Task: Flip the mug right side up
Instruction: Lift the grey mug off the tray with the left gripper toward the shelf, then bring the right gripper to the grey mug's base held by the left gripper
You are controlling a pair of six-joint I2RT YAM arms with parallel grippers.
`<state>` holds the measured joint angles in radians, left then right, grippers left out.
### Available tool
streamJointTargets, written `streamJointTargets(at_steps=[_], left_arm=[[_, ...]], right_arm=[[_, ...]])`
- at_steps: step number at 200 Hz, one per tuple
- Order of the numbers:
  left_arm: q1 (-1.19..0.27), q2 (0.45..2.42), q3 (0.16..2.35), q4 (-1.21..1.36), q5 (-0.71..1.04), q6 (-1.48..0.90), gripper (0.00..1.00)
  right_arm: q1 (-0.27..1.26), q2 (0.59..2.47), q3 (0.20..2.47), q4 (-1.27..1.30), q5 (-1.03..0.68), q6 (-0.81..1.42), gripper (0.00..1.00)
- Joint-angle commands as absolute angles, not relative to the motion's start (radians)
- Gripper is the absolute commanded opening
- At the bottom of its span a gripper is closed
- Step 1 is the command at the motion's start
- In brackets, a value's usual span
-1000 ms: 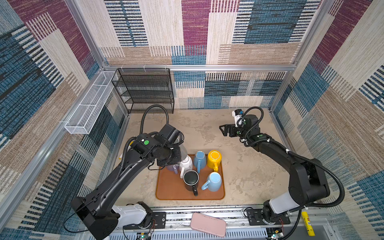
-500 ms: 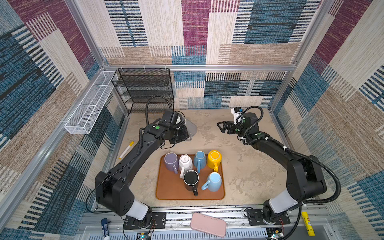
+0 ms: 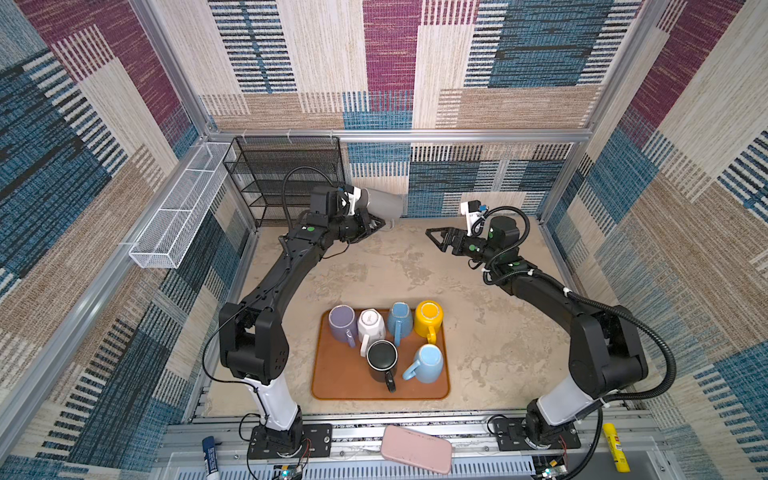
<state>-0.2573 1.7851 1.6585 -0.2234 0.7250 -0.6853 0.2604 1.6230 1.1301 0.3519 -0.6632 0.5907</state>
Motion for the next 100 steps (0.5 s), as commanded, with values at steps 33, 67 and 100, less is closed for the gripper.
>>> streamJointTargets(at_steps=[33, 67, 100], left_arm=[[-0.253, 1.732, 1.580, 0.151, 0.904, -0.737, 0.00], [-0.266, 1.714, 1.506, 0.329, 0.964, -0.799, 0.00], [-0.286, 1.720, 1.475, 0.441, 1.005, -0.852, 0.00]], right_arm=[[0.265, 1.684, 1.167, 0.694, -0.883, 0.858, 0.92], [0.289, 1.714, 1.196, 0.778, -0.914, 0.916, 0.88], [0.321, 1.747, 1.227, 0.828, -0.925, 0.958, 0.82]])
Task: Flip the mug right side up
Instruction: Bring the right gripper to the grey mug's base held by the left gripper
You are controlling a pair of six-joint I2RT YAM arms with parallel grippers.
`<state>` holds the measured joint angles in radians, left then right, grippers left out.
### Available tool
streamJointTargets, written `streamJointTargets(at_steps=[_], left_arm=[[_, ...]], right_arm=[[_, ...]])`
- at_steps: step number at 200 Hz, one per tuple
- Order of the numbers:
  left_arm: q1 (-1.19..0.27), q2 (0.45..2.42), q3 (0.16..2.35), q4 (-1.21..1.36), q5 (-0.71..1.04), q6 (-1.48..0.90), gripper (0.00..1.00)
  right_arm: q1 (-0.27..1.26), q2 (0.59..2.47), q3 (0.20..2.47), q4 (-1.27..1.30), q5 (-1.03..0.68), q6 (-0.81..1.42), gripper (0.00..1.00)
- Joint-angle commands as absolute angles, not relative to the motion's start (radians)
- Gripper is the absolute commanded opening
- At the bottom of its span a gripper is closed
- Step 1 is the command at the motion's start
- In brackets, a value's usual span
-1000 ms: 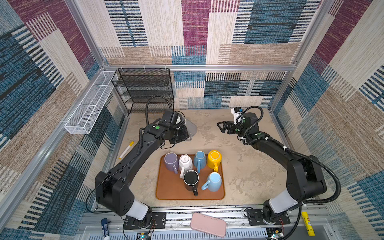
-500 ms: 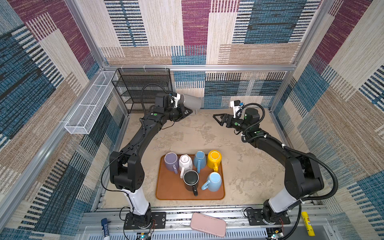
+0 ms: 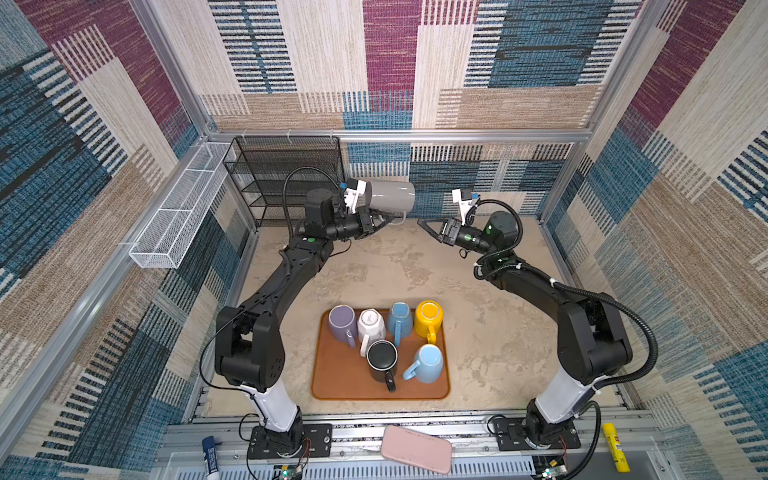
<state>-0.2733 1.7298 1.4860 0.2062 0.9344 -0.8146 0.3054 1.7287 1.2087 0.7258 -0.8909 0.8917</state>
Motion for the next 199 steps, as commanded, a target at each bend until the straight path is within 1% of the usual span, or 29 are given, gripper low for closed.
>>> streamJointTargets(at_steps=[1, 19, 40, 52, 61, 70, 92, 103, 123, 144, 173, 177, 194, 197, 199], left_arm=[[-0.287, 1.720, 1.475, 0.442, 1.005, -0.853, 0.00], [-0.301, 1.719, 1.464, 0.478, 1.009, -0.860, 0.00], [-0.314, 1.723, 1.463, 0.513, 1.021, -0.878, 0.00], [-0.322, 1.722, 1.456, 0.519, 1.019, -0.877, 0.00], [-0.325, 1.720, 1.446, 0.530, 1.019, -0.882, 0.00], [-0.326, 1.719, 1.433, 0.556, 1.019, -0.895, 0.00], [-0.328, 1.726, 1.415, 0.598, 1.025, -0.920, 0.00], [-0.331, 1.729, 1.415, 0.601, 1.027, -0.923, 0.00], [-0.335, 1.730, 1.411, 0.601, 1.026, -0.922, 0.00], [-0.338, 1.741, 1.411, 0.601, 1.031, -0.924, 0.00], [-0.343, 1.756, 1.411, 0.601, 1.035, -0.925, 0.00], [-0.344, 1.759, 1.412, 0.638, 1.035, -0.926, 0.00], [-0.349, 1.764, 1.410, 0.652, 1.037, -0.930, 0.00], [-0.351, 1.767, 1.409, 0.652, 1.037, -0.930, 0.00], [-0.351, 1.767, 1.410, 0.652, 1.037, -0.930, 0.00]], right_arm=[[0.322, 1.748, 1.228, 0.830, -0.925, 0.959, 0.81], [0.335, 1.763, 1.241, 0.843, -0.925, 0.970, 0.78], [0.343, 1.772, 1.244, 0.872, -0.925, 0.989, 0.72], [0.344, 1.773, 1.239, 0.898, -0.916, 1.003, 0.66], [0.344, 1.770, 1.234, 0.906, -0.905, 1.009, 0.59], [0.345, 1.769, 1.235, 0.908, -0.899, 1.012, 0.54], [0.344, 1.769, 1.229, 0.946, -0.894, 1.040, 0.48], [0.344, 1.770, 1.230, 0.958, -0.893, 1.054, 0.42], [0.344, 1.774, 1.229, 0.985, -0.893, 1.078, 0.36], [0.344, 1.780, 1.220, 1.032, -0.892, 1.120, 0.27], [0.344, 1.807, 1.215, 1.145, -0.914, 1.219, 0.25], [0.344, 1.810, 1.216, 1.156, -0.915, 1.230, 0.26], [0.344, 1.821, 1.221, 1.180, -0.923, 1.258, 0.26], [0.344, 1.821, 1.221, 1.183, -0.924, 1.262, 0.25], [0.344, 1.821, 1.221, 1.184, -0.925, 1.262, 0.23]])
